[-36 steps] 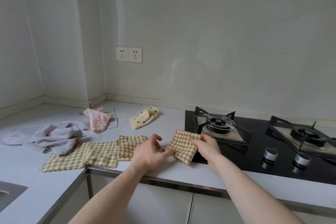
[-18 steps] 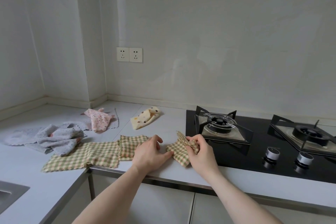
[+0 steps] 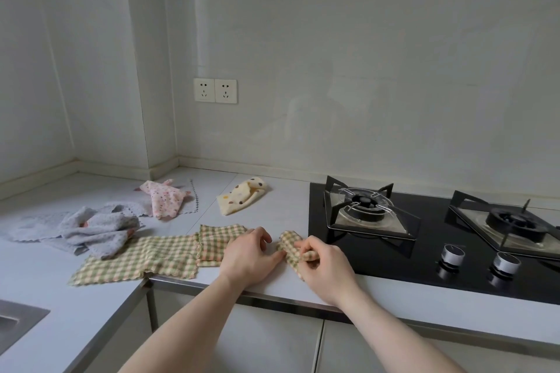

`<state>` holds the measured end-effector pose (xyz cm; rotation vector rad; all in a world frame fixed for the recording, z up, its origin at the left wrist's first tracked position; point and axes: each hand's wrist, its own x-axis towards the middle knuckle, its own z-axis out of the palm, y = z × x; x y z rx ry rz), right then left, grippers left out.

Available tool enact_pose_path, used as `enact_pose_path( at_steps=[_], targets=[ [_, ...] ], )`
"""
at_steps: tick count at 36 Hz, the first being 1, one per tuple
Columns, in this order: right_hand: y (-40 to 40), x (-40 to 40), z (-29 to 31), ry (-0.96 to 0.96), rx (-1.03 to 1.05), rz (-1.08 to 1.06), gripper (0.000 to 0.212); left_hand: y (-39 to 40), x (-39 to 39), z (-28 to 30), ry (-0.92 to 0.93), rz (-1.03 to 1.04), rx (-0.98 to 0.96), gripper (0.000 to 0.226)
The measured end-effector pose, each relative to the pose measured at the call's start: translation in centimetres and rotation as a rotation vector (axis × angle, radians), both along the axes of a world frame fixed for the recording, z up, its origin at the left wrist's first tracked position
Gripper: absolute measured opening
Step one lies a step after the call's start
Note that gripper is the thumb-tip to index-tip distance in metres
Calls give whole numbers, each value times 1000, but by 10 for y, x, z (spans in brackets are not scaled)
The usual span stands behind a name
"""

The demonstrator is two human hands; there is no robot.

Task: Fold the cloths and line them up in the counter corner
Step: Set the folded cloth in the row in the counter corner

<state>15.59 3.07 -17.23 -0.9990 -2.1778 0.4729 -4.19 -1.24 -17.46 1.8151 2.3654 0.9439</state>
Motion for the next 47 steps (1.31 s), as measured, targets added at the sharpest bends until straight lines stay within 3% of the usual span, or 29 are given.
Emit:
enact_pose_path(
  at_steps=[5,10,19,40,47],
  targets=[
    [1,-1,-1,-43,11,40,52,1,-2,-1,-36,-13,-8,31],
    [3,-1,-1,-154,-5,2,19,0,-2,0,-68,-30,-22,37],
    [6,-7,-2,-325,3,-72,54,-2,2,4,-81,-21,-11,47],
    [8,-5,-7,-286,49,-34,44,1,8,-4,177,-32,-133,66],
    [11,-7,-12,-264,52,-3,52,2,4,-7,125,-82,-130,54]
  ],
)
